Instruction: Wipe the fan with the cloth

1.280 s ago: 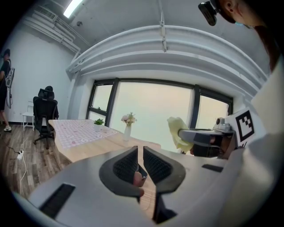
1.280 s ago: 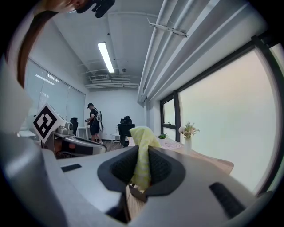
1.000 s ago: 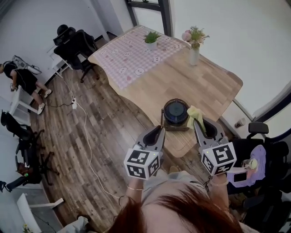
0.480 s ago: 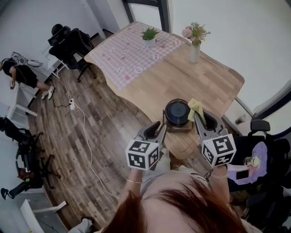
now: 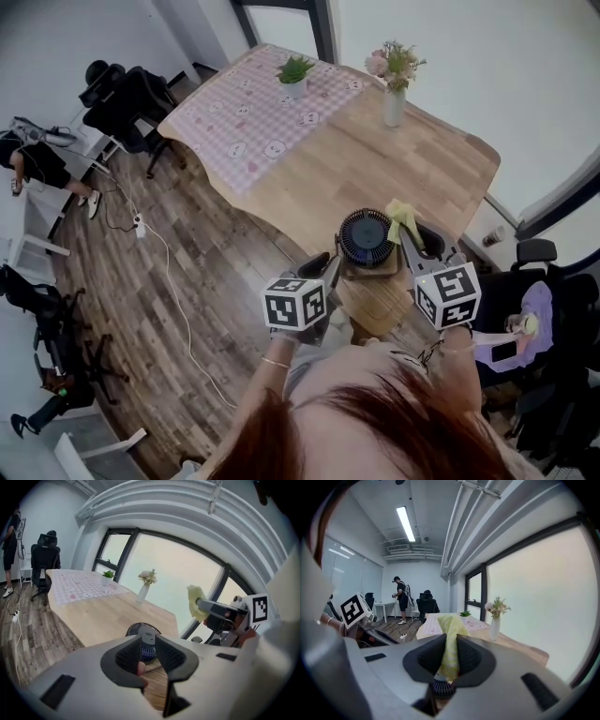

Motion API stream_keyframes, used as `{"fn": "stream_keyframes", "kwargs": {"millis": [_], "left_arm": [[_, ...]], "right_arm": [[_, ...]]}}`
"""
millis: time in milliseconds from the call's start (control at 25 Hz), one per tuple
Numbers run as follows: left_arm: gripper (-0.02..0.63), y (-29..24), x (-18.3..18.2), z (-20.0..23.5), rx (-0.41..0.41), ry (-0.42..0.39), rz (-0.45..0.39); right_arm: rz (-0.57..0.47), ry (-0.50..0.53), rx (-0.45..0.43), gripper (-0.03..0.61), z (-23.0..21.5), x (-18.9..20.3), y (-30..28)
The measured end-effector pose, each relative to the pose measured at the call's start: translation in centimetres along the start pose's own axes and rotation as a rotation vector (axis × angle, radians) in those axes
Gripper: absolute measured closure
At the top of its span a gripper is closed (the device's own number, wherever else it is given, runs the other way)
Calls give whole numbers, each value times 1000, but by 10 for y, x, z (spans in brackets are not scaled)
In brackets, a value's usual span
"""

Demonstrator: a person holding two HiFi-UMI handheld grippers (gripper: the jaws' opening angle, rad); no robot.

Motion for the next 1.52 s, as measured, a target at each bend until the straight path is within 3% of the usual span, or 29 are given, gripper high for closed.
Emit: {"fn": "stream_keyframes", "kwargs": {"millis": [440, 1080, 1520], "left_arm": [[520, -37, 26, 49, 23, 54, 197], [512, -71, 43, 77, 47, 162, 336], [512, -82, 42, 84, 60, 187, 406]], "right_arm": [[75, 122, -10, 526, 9, 17, -46], [191, 276, -107, 526, 25, 55, -116], [308, 294, -158, 526, 30, 92, -153]]}}
Point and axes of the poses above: the fingertips, and each gripper's own axes: y backward along the fingers, z to its left, x out of its underside, the point moved 5 cm from there along y, backward along the fingers, and after that the axes turned 15 degrees about x, right-handed, at the moved point
